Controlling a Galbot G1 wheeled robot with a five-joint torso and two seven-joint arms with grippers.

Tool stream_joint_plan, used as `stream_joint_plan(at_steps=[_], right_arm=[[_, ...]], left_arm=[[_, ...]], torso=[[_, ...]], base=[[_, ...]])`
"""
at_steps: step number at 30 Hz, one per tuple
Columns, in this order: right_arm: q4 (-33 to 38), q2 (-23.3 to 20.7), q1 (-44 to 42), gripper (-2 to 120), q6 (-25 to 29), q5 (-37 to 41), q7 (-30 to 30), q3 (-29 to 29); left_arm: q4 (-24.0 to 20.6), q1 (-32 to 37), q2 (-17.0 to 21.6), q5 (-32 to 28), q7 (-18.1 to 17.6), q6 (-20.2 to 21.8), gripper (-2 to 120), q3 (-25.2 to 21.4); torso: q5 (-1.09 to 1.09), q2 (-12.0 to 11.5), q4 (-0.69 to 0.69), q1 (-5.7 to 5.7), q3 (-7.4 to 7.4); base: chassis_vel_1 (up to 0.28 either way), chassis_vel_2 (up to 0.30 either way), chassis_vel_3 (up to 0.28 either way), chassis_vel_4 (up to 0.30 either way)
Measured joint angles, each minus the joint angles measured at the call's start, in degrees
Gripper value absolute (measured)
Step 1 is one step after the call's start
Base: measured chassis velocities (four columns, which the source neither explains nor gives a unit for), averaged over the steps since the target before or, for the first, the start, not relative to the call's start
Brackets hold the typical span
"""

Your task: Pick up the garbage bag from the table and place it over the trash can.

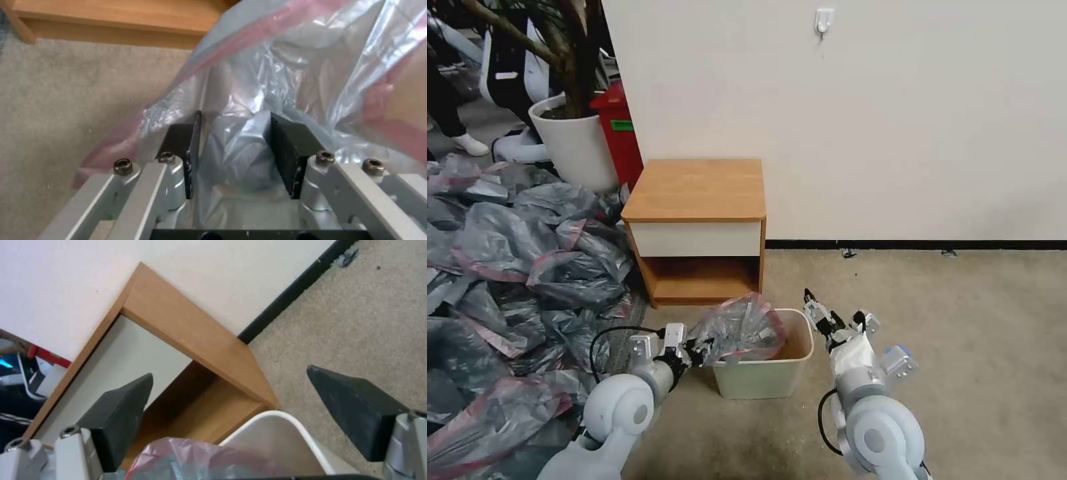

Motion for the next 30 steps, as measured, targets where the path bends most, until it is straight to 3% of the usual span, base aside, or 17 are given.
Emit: stream_joint_plan(at_steps=[13,30], right_arm=[[-0.43,0.18,0.01,89,0.27,-0.41,-0.03,0.07],[-0.64,0.42,-0.11,87,0.46,-0.75,-0.07,0.41]], left_arm=[[2.16,-3.18,1.41,-7.74,-8.67,-0.09,27,3.97],[3.83,-5.92,1.51,-12.52,-16.47,-0.22,28,7.35]], torso=[[0.0,0.0,0.0,0.0,0.0],[0.0,0.0,0.0,0.01,0.0]], base=[[0.0,0.0,0.0,0.0],[0.0,0.0,0.0,0.0]])
